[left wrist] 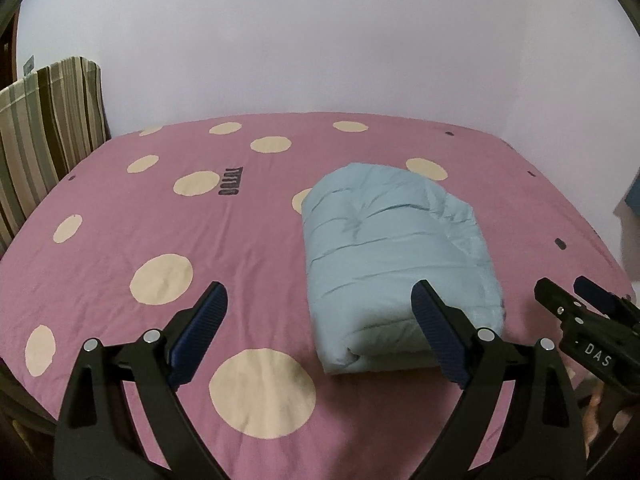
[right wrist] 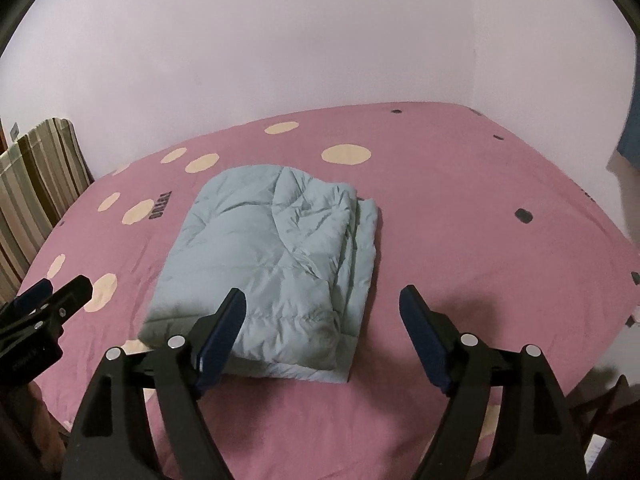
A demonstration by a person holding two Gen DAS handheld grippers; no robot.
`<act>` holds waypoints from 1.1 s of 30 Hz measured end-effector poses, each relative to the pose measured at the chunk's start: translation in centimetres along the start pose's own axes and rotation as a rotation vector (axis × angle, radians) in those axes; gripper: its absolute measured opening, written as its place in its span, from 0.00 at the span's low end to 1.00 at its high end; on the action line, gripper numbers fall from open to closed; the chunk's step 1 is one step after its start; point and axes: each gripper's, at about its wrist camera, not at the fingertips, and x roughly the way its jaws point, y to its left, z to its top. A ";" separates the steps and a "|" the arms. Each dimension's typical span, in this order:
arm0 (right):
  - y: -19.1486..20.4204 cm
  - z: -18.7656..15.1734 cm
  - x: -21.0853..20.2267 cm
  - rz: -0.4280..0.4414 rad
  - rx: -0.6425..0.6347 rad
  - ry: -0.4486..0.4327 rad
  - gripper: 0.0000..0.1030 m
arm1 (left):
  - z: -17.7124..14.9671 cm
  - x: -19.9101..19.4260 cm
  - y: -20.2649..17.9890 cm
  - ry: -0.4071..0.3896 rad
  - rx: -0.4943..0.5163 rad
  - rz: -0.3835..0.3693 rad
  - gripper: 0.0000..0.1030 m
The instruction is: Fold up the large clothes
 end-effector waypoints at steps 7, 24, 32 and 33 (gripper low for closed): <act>0.7 -0.2 -1.6 0.010 -0.023 -0.032 0.76 | -0.1 -1.8 -0.5 -0.023 0.007 -0.008 0.91; 1.1 -0.4 -2.3 0.009 -0.025 -0.059 0.77 | -0.3 -2.7 -0.6 -0.034 0.008 -0.008 0.91; 1.2 -0.5 -2.4 0.008 -0.026 -0.059 0.77 | -0.4 -2.7 -0.5 -0.030 0.006 -0.009 0.91; 1.2 -0.4 -2.4 0.008 -0.026 -0.058 0.77 | -0.4 -2.7 -0.5 -0.031 0.006 -0.011 0.91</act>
